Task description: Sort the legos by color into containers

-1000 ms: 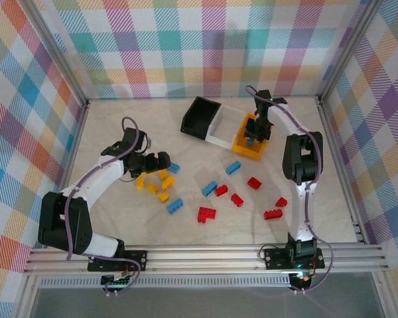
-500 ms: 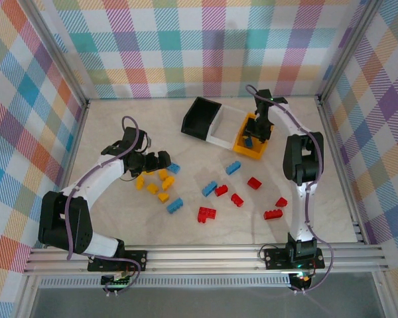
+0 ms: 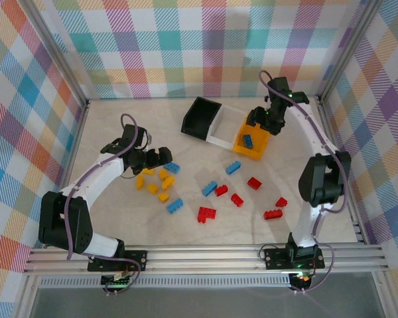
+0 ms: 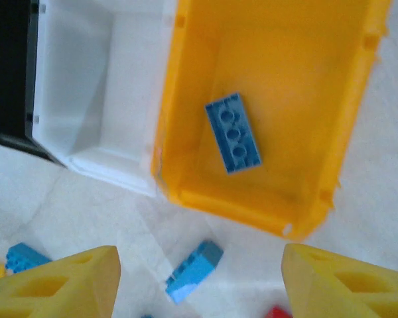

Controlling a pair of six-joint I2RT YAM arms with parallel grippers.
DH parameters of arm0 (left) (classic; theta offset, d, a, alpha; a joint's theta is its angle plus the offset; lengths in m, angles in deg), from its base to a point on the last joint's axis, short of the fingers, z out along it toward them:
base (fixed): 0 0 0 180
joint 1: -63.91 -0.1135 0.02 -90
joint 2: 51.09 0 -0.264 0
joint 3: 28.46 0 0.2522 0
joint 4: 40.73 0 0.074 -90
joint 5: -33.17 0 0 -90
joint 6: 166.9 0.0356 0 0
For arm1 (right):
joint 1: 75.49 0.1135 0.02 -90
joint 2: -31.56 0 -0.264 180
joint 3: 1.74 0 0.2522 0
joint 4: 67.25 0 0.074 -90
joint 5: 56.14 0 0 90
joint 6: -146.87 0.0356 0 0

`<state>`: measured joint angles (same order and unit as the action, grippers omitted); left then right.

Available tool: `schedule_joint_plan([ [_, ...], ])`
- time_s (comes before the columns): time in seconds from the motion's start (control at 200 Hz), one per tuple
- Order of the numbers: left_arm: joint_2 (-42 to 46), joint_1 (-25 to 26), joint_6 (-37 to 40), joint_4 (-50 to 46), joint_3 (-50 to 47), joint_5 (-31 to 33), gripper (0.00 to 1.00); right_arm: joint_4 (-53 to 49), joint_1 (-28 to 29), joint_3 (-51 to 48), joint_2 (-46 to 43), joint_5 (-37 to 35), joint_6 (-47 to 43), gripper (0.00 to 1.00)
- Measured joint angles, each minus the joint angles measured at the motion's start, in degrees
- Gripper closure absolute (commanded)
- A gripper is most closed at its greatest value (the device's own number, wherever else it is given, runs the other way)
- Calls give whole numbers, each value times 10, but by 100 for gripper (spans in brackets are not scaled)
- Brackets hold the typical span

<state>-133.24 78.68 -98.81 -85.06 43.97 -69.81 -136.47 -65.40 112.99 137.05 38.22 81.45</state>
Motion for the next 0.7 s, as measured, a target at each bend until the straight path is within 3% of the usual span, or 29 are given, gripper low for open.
schedule_joint_plan([
  [0.36, -4, 38, -2, 12, 0, 0, 0, -12, 15, -287, -183, 11, 39, 23],
  [0.56, -8, 51, -2, 11, 0, 2, 0, 13, 44, -405, -198, 19, 94, 22],
  [0.7, 1, 53, -2, 7, -5, 7, 0, 37, 46, -421, -174, 26, 126, 21],
])
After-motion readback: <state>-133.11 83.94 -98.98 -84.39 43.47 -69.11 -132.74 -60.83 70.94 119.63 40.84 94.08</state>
